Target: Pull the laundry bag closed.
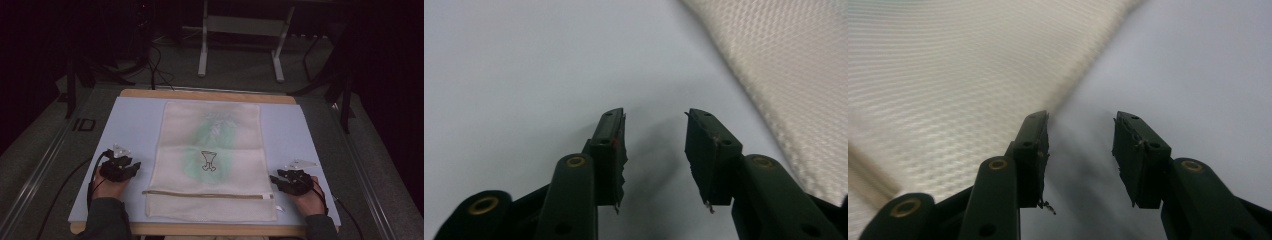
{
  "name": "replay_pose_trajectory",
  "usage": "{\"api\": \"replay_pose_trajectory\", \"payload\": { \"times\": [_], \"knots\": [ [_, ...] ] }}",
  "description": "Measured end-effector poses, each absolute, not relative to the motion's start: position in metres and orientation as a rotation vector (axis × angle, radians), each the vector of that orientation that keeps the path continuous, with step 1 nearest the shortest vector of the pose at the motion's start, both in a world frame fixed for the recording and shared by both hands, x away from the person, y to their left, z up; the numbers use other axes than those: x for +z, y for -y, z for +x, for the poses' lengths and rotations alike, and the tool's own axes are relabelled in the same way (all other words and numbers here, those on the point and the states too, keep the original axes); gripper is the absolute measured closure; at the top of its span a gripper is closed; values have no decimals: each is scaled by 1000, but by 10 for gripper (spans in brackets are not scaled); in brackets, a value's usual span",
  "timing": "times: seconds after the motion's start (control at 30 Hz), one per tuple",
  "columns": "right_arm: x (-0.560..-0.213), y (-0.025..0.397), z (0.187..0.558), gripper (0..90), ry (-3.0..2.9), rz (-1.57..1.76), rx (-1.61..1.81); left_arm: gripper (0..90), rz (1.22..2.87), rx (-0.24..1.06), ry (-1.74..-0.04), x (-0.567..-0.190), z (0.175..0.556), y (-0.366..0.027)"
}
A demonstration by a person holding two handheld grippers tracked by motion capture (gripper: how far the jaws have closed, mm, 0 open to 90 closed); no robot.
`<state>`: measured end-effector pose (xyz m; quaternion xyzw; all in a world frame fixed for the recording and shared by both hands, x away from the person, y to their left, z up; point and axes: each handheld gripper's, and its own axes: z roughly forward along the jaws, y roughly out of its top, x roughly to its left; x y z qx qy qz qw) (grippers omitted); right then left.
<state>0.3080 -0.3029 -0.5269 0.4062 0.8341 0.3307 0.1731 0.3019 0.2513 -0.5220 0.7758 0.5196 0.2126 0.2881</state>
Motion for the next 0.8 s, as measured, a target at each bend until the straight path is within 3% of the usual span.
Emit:
{"api": "replay_pose_trajectory", "payload": {
  "times": [0.8],
  "knots": [
    [-511, 261, 295, 548, -2509, 1020, 915, 581, 2136, 474, -1237, -522, 302, -242]
  ]
}}
